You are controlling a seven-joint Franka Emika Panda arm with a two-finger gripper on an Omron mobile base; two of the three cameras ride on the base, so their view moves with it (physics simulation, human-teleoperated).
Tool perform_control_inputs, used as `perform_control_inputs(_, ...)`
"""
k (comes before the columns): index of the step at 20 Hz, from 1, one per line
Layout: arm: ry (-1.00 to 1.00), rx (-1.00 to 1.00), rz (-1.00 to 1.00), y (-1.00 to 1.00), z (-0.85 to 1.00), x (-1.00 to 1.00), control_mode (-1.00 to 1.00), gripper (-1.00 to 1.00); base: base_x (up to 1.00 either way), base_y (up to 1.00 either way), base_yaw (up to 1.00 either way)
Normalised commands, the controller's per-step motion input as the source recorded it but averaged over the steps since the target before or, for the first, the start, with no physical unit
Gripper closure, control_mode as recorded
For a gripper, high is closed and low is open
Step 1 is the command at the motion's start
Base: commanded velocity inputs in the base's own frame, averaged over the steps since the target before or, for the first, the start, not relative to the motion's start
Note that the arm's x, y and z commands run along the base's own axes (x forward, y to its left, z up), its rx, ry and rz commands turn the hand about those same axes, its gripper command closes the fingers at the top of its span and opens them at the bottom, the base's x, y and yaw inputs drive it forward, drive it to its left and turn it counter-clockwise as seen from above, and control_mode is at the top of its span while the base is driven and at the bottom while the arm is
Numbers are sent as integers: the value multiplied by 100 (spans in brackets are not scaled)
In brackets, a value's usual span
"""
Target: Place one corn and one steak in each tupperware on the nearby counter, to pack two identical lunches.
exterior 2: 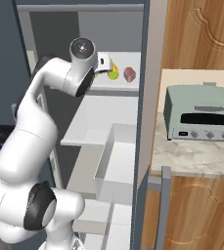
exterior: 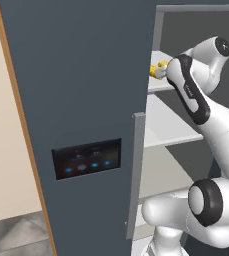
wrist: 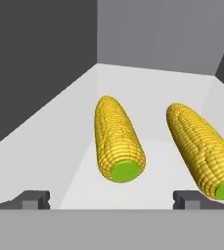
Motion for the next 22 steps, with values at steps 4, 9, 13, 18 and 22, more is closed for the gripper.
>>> perform_control_inputs(4, 0, 0, 1, 0, 0, 41, -100, -100, 0, 0, 0)
perform_control_inputs(9, 0, 0, 1, 0, -3, 27, -100, -100, 0, 0, 0)
perform_control_inputs(13, 0, 0, 2, 0, -15, 25, -100, -100, 0, 0, 0)
perform_control_inputs(18, 0, 0, 3, 0, -14, 32, -100, -100, 0, 0, 0)
perform_control_inputs(22, 2, 0, 4, 0, -11, 32, -100, -100, 0, 0, 0)
